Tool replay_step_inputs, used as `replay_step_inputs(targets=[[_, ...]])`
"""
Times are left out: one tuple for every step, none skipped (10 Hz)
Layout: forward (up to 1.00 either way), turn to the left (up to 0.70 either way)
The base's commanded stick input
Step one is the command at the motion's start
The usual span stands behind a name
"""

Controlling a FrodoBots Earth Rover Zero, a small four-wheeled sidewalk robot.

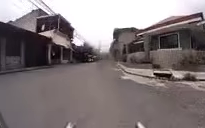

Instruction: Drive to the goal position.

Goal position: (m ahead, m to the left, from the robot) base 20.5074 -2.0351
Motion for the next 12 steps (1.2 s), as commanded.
replay_step_inputs(targets=[[0.70,0.11],[0.70,0.03],[0.70,0.00],[0.70,0.00],[0.70,0.00],[0.70,0.00],[0.70,0.00],[0.70,0.00],[0.70,0.00],[0.70,0.00],[0.70,0.00],[0.70,0.00]])
